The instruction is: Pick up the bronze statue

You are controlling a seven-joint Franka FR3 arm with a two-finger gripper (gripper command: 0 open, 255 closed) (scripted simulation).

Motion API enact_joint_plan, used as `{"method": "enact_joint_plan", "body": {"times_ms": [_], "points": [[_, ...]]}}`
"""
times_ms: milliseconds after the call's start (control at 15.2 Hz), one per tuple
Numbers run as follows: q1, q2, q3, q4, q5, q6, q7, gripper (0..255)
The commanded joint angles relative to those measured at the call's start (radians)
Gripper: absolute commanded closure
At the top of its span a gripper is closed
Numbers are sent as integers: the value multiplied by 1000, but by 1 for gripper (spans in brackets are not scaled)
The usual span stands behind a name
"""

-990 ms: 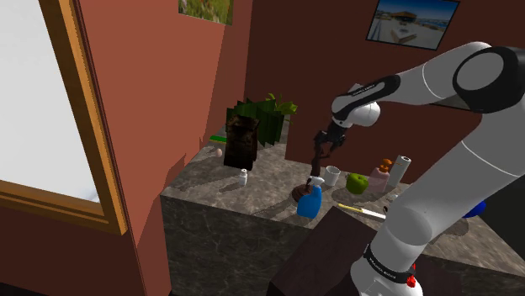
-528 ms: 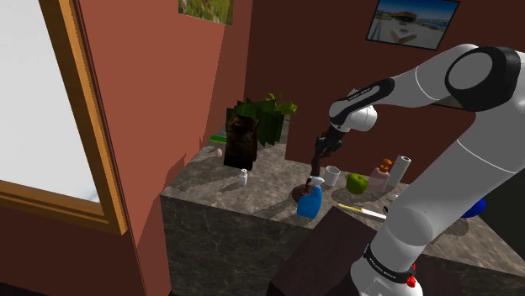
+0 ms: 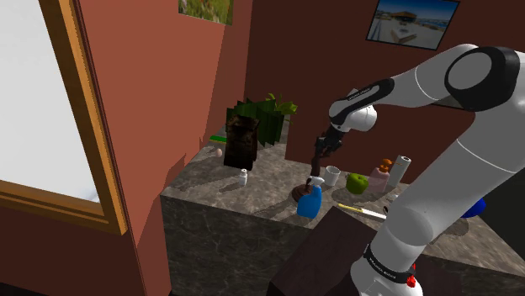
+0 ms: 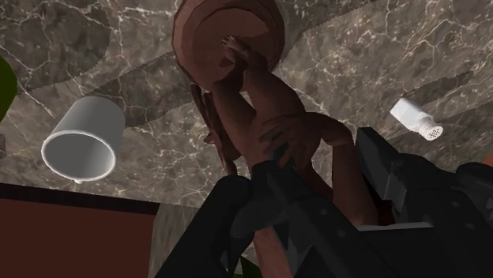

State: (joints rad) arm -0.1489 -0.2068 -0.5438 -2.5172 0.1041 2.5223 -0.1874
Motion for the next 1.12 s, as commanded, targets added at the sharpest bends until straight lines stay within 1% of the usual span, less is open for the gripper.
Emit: {"method": "enact_joint_plan", "body": {"times_ms": [0,396,924,1056], "points": [[-5,-9,3,0,-11,-12,7,255],[-24,-67,25,37,-58,-99,53,255],[-40,-126,51,98,-96,-214,94,255],[-40,-127,52,100,-96,-216,95,255]]}}
